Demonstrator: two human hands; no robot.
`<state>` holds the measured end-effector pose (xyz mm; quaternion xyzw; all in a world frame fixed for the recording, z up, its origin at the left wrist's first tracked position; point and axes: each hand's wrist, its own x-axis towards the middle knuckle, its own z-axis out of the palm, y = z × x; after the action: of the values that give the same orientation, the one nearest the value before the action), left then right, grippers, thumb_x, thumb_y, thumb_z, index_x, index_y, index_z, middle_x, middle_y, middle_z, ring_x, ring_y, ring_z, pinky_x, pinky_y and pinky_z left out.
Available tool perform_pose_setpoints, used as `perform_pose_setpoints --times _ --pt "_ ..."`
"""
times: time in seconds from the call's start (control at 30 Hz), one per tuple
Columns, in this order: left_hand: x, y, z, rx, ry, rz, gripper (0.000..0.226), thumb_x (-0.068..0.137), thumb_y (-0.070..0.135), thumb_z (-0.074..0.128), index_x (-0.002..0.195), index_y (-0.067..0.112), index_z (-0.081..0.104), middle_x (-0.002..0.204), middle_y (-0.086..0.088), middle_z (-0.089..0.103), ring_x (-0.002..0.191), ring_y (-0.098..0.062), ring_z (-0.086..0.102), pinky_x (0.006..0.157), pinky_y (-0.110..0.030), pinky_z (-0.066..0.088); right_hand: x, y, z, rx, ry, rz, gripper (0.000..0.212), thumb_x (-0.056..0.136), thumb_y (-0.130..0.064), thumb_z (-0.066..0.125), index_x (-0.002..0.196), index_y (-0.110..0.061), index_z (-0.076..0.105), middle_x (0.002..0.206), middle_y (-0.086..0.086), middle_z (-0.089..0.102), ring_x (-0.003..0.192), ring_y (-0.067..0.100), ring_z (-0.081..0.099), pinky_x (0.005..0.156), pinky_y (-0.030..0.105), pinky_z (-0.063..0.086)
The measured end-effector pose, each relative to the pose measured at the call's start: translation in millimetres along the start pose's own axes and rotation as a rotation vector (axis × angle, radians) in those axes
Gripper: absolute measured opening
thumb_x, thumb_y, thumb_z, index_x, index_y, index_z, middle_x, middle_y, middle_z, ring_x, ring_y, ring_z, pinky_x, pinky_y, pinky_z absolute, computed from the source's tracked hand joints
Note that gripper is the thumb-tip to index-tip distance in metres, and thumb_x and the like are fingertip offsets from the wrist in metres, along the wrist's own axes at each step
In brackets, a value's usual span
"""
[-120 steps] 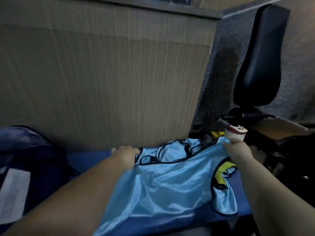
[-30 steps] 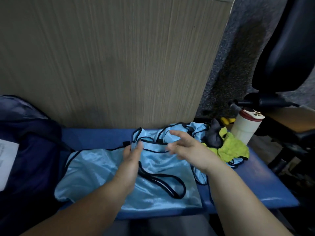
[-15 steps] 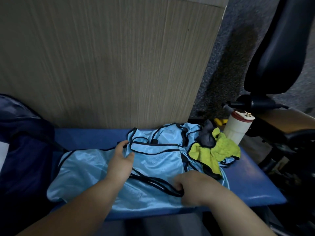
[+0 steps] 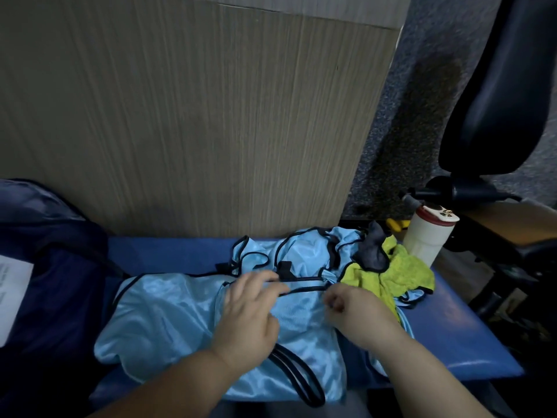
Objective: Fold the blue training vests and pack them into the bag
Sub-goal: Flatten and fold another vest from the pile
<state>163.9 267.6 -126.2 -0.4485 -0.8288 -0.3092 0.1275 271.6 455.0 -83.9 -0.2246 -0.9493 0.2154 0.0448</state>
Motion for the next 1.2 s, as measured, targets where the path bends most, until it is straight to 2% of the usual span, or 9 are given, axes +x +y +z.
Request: perform_pose_setpoints --times 0.1,0.2,0.3,0.43,0.5,0.63,0.8,0.97,1.2 --pt "-5 -2 10 0.095 -0.21 0.107 0.041 0.085 0.036 0.046 0.125 0.035 0.051 0.135 0.017 0.046 0.13 -0.006 0.033 0.108 -0.029 0.028 13 5 9 0.05 0.147 0.047 0.021 0.095 -0.033 0.058 0.116 -0.032 0.06 0.097 -0.01 0.055 0.083 0.013 0.055 0.065 0.026 0.043" --pt "-9 -12 18 0.163 -0.422 0.022 0.061 0.096 0.064 0.025 0.151 0.04 0.016 0.157 0.024 -0.002 0.147 -0.006 -0.013 0.117 -0.034 -0.013 22 6 17 0.094 0.098 0.075 0.03 0.095 -0.035 0.058 0.126 -0.032 0.057 0.108 -0.008 0.055 0.091 0.013 0.055 0.073 0.024 0.045" --pt "-8 -13 17 0.253 -0.526 -0.031 0.075 0.089 0.074 0.006 0.154 0.038 -0.002 0.153 0.025 -0.021 0.141 -0.006 -0.033 0.114 -0.043 -0.024 29 5 23 0.081 0.076 0.118 0.034 0.095 -0.036 0.059 0.127 -0.027 0.057 0.111 -0.004 0.066 0.098 0.018 0.062 0.073 0.025 0.047" --pt "-5 -12 18 0.25 -0.585 -0.091 0.077 0.09 0.074 0.023 0.153 0.041 -0.004 0.154 0.027 -0.02 0.143 -0.009 -0.031 0.115 -0.052 -0.019 40 7 27 0.083 0.065 0.193 0.02 0.092 -0.037 0.061 0.093 -0.017 0.063 0.08 -0.003 0.065 0.078 0.016 0.062 0.059 0.022 0.042" --pt "-5 -13 18 0.237 -0.588 -0.087 0.078 0.088 0.076 0.023 0.153 0.042 -0.004 0.156 0.027 -0.02 0.143 -0.009 -0.03 0.115 -0.052 -0.019 38 4 22 0.221 -0.048 0.266 0.036 0.091 -0.04 0.063 0.069 -0.013 0.054 0.064 -0.001 0.058 0.063 0.016 0.059 0.05 0.019 0.042" --pt "-10 -14 15 0.196 -0.526 -0.043 0.075 0.09 0.074 0.021 0.154 0.038 0.004 0.16 0.022 -0.011 0.145 -0.005 -0.023 0.117 -0.048 -0.018 23 0 20 0.305 -0.342 0.336 0.032 0.088 -0.044 0.068 0.091 -0.013 0.064 0.095 0.004 0.068 0.085 0.018 0.066 0.067 0.03 0.055" --pt "-14 -14 10 0.084 -0.349 -0.024 0.078 0.085 0.073 0.004 0.154 0.036 0.015 0.16 0.022 0.002 0.145 0.002 -0.014 0.117 -0.035 -0.018 15 -8 18 0.419 -0.128 0.197 0.018 0.098 -0.039 0.053 0.098 -0.024 0.062 0.094 -0.003 0.068 0.084 0.013 0.064 0.069 0.028 0.051" --pt "-14 -14 14 0.164 -0.22 -0.022 0.061 0.099 0.063 0.015 0.146 0.031 0.035 0.159 0.011 0.024 0.148 -0.012 0.011 0.113 -0.047 0.003 18 4 -8 0.39 0.125 0.194 0.019 0.097 -0.039 0.055 0.096 -0.022 0.063 0.092 0.001 0.068 0.086 0.021 0.062 0.078 0.037 0.05" --pt "-19 -33 2 0.249 -0.468 -0.167 0.068 0.092 0.072 0.011 0.15 0.045 -0.013 0.152 0.022 -0.032 0.143 -0.013 -0.032 0.114 -0.054 -0.02 13 37 -50 0.524 0.22 0.314 0.013 0.097 -0.024 0.06 0.092 -0.014 0.067 0.09 0.009 0.071 0.081 0.027 0.065 0.076 0.04 0.051"
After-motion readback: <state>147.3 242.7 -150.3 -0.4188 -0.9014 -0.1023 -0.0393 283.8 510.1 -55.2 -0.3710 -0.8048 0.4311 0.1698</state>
